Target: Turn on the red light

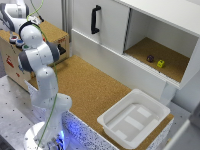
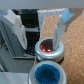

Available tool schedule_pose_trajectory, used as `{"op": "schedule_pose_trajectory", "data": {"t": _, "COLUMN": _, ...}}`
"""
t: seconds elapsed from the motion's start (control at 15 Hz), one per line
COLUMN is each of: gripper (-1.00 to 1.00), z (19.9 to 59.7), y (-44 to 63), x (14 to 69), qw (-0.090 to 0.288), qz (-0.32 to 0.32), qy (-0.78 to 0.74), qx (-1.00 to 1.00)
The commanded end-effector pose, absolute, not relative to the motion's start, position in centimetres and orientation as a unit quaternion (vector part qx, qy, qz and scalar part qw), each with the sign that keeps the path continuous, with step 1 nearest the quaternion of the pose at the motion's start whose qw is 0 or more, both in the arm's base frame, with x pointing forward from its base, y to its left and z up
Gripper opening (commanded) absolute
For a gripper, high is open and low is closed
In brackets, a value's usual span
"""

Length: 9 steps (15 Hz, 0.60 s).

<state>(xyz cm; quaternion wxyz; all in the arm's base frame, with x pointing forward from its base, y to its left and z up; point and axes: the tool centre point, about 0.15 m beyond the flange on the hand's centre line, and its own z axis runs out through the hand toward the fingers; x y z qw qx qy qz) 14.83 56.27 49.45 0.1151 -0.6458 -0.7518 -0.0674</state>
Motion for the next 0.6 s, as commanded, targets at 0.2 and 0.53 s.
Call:
{"op": "schedule_pose_trajectory", "data": {"t": 0.2, "gripper": -1.0, "z": 49.5, "y": 59.1, "x": 14.8, "qw": 0.082, "qz": 0.001, "qy": -0.783, "qx": -0.617}}
{"op": "schedule_pose_trajectory", "data": {"t": 0.53, "gripper": -1.0, "z": 47.7, "y": 60.6, "x": 16.5, "qw": 0.095, "qz": 0.013, "qy": -0.771, "qx": -0.629}}
